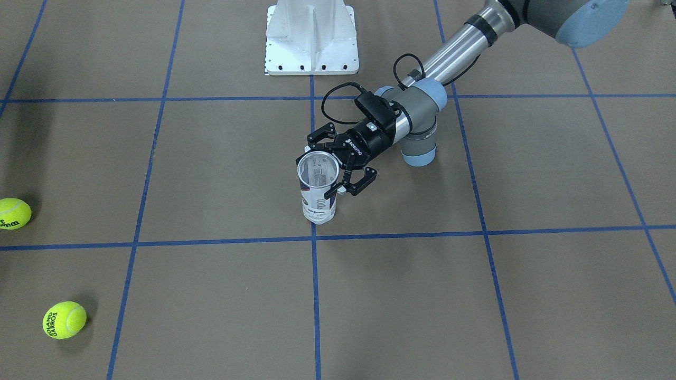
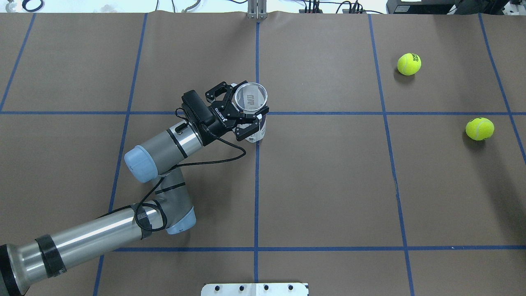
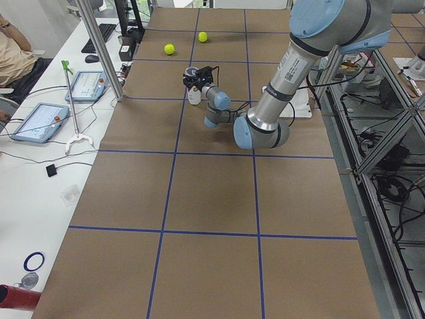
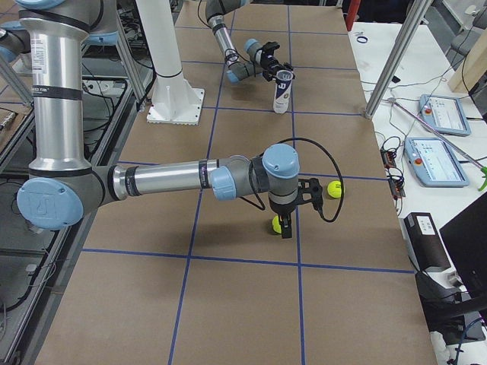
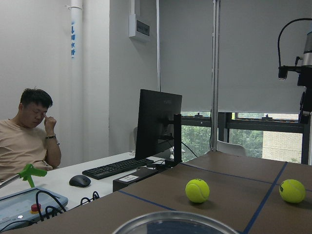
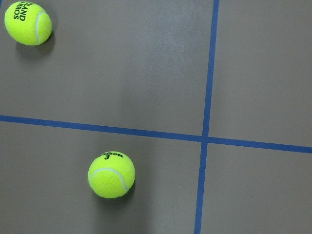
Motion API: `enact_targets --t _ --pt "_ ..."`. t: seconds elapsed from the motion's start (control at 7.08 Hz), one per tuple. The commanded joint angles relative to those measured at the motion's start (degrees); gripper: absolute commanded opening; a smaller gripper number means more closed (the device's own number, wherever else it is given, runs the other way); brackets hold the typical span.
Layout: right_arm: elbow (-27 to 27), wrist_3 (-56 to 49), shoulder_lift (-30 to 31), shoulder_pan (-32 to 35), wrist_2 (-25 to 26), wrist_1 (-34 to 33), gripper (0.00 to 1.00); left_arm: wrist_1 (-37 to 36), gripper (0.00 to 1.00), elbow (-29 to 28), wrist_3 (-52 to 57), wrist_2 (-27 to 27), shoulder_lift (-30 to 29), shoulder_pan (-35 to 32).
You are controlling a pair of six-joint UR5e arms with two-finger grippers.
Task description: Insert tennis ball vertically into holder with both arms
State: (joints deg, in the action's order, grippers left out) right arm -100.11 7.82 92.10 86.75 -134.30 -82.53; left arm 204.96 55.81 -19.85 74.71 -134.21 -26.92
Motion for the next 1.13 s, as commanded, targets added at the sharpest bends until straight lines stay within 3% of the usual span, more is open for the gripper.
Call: enact_targets --t 0.0,0.28,0.71,0.99 --pt "-0.09 0.09 -0.08 0.0 0.0 0.0 1.0 0.0 0.99 0.17 -0.01 0.0 0.0 0.02" --pt "-0.7 4.71 -0.43 -0.78 -0.17 0.17 1.0 0.0 0.99 0.35 -0.01 0.0 -0.09 -0.06" --pt "0.96 15.09 -0.35 -8.58 2.35 9.02 1.0 -0.09 0.99 0.53 -0.01 -0.09 -0.26 -0.15" --pt "9.53 20.27 -0.35 -12.64 5.44 23.11 0.99 -0.18 0.99 0.53 -0.01 -0.09 -0.26 -0.24"
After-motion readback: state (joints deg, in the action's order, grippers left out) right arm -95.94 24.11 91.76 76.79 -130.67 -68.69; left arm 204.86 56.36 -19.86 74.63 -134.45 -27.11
